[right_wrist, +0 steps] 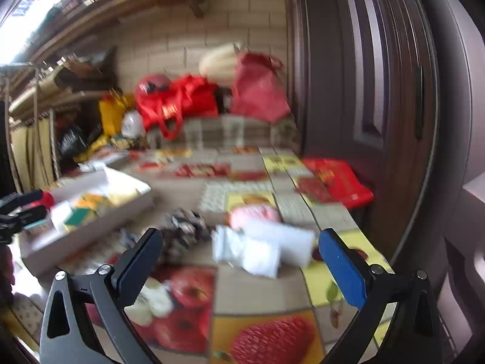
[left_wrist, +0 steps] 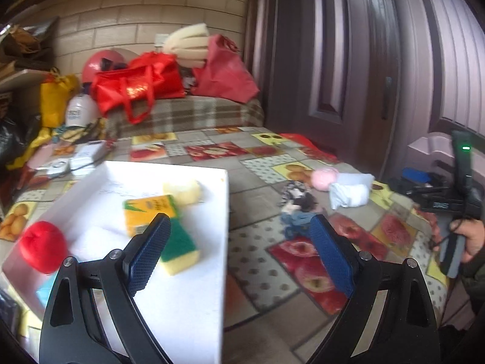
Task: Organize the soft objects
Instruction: 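Grasp the grey-blue knotted rope toy with left tool while right tool grasps the white sock, then carry the knotted rope toy over the tray with left tool while right tool carries the sock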
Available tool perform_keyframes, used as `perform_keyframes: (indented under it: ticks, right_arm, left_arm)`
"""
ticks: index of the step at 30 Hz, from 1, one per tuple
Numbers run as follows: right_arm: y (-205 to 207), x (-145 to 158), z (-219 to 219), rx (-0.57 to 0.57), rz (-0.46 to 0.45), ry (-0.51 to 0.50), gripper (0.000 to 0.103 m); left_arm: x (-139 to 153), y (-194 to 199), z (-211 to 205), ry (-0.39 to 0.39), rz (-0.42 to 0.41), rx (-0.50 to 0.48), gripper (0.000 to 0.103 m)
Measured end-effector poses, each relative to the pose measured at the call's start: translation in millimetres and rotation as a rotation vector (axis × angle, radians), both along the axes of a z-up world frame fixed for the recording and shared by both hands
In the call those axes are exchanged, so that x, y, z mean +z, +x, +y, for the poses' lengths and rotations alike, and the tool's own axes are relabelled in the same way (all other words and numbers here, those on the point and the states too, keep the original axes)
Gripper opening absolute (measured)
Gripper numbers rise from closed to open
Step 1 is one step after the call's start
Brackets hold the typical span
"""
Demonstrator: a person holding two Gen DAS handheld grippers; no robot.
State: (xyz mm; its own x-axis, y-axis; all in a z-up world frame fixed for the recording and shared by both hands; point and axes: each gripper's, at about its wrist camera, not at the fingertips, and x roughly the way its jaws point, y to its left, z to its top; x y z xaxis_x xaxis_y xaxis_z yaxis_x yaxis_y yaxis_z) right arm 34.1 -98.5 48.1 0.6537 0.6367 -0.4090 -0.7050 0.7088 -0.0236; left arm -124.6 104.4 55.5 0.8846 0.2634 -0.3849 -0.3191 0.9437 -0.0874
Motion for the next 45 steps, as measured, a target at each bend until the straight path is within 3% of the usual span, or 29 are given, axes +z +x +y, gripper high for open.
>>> perform_keyframes:
  ticks: [5, 11, 15, 18, 19, 21, 22, 24, 26, 29, 32, 36, 40, 45]
  right_arm:
    - [32.5, -12.4, -11.0, -0.048, 0.177, 0.024, 0.103]
    - [31.0, -16.8, -6.3, -0.025, 0.202, -0.009, 0.103]
    - [41.5, -22.0, 8.1, 0.006, 0.244, -0.07, 0.102]
    - [45.7, -26.0, 28.0, 0.004, 0.187, -0.158, 0.094]
    - [48.8, -29.1, 34.9, 0.009, 0.193, -0.18, 0.092]
    - [57.7, -37.3, 51.2, 0.03, 0.238, -0.215, 0.081]
    - [60.9, -41.6, 59.4, 0.041, 0.254, -0.239, 0.071]
    - [63.7, -48.8, 72.2, 0.047, 0.259, -0.293, 0.041]
    - [59.3, -48.2, 77.3, 0.072, 0.24, -0.304, 0.033]
    - [47.9, -43.8, 73.2, 0.106, 0.205, -0.285, 0.021]
    - [36.3, -35.3, 59.7, 0.122, 0.181, -0.218, 0.015]
    - [23.0, -22.6, 44.1, 0.129, 0.15, -0.112, 0.015]
    - [5.5, -10.3, 35.7, 0.137, 0.079, -0.039, 0.015]
    - [-9.0, -3.0, 35.1, 0.166, 0.054, 0.024, 0.014]
  left_arm:
    - [-7.3, 31.2, -12.0, -0.017, 0.108, -0.051, 0.093]
    - [-23.3, 94.4, -35.9, -0.068, 0.259, -0.152, 0.093]
    - [-33.9, 127.1, -40.9, -0.067, 0.337, -0.166, 0.093]
    - [-36.9, 143.8, -40.2, -0.073, 0.356, -0.157, 0.092]
    - [-37.8, 146.3, -39.8, -0.076, 0.356, -0.156, 0.088]
    - [-41.1, 152.2, -38.2, -0.09, 0.373, -0.161, 0.072]
    - [-43.1, 153.4, -36.0, -0.106, 0.383, -0.165, 0.056]
    - [-42.7, 150.2, -28.4, -0.151, 0.363, -0.18, 0.039]
    - [-43.1, 145.5, -24.1, -0.178, 0.35, -0.187, 0.03]
    - [-35.6, 131.9, -24.7, -0.174, 0.296, -0.184, 0.029]
    - [-26.0, 115.4, -34.8, -0.113, 0.239, -0.189, 0.029]
    - [-13.3, 94.0, -48.5, -0.027, 0.147, -0.186, 0.029]
    - [-7.2, 80.4, -49.8, 0.006, 0.086, -0.169, 0.029]
    - [-2.6, 65.2, -47.6, 0.018, 0.034, -0.136, 0.029]
